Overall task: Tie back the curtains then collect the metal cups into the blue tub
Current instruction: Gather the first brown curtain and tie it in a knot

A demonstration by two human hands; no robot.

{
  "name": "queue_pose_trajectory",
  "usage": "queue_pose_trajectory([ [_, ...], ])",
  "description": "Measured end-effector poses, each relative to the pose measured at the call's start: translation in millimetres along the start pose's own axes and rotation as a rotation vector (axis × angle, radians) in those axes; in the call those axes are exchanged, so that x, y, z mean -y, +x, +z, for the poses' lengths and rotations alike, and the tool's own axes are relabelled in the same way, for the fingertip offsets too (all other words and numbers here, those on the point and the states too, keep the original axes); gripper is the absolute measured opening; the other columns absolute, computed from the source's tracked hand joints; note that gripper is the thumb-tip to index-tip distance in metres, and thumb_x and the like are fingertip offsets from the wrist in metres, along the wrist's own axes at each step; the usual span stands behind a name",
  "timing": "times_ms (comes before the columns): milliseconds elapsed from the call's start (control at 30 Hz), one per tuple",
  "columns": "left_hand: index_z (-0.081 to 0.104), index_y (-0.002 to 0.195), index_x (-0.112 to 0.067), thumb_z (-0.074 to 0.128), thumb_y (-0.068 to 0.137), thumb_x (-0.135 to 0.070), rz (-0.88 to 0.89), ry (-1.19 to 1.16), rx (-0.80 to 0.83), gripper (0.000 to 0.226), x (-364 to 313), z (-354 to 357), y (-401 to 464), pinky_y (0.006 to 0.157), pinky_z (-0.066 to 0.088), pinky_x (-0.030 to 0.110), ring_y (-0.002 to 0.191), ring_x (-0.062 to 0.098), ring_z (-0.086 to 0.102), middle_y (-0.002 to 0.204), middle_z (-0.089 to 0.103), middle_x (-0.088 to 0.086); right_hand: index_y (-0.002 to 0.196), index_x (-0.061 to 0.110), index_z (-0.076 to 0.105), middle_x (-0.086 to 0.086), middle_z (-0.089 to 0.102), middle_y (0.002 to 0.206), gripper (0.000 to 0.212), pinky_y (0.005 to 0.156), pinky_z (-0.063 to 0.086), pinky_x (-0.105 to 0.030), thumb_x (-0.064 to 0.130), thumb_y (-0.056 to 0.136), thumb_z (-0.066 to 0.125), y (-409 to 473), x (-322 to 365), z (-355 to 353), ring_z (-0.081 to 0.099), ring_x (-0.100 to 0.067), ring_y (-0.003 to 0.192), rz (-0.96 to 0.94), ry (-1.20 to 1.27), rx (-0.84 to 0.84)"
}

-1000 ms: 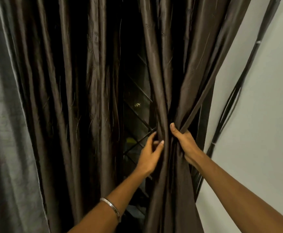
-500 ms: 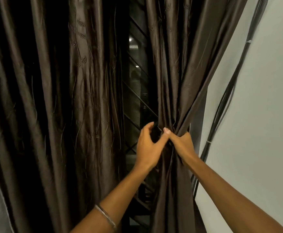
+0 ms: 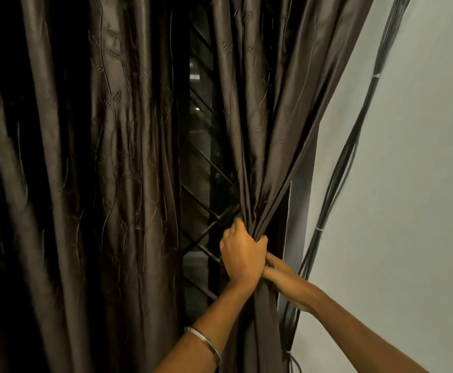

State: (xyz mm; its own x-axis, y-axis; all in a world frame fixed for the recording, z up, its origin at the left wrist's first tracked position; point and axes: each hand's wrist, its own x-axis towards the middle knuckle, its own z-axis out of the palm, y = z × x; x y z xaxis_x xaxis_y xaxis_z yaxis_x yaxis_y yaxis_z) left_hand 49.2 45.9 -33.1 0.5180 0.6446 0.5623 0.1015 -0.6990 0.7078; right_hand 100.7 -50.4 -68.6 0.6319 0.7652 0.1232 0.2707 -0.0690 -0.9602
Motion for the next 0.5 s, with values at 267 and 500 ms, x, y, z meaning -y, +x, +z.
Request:
queue_pose_trajectory([
  [267,0.059,0.123,-0.012,0.068,0.081,-0.029,0.041,-0.179,0.132,0.046,2,7,4,0.092,0.044,0.027,0.117,0.019,0.048,0.124,0.047,0.002,0.135,0.035,0.052,-0.007,0.066,0.125,0.035,0.099,0.05,-0.039,0.025,0.102,0.047,18,18,-35,0.063,-0.021,0.113,0.007,0.125,-0.134],
  [500,0.061,0.118,-0.015,0.067,0.081,-0.034,0.055,-0.145,0.188,0.043,6,-5,6,0.09,0.049,0.036,0.108,0.02,0.053,0.116,0.049,0.002,0.107,0.015,0.068,-0.008,0.071,0.096,0.021,0.086,0.057,-0.031,0.011,0.101,0.048,22,47,-48,0.067,-0.019,0.089,-0.018,-0.153,0.02],
])
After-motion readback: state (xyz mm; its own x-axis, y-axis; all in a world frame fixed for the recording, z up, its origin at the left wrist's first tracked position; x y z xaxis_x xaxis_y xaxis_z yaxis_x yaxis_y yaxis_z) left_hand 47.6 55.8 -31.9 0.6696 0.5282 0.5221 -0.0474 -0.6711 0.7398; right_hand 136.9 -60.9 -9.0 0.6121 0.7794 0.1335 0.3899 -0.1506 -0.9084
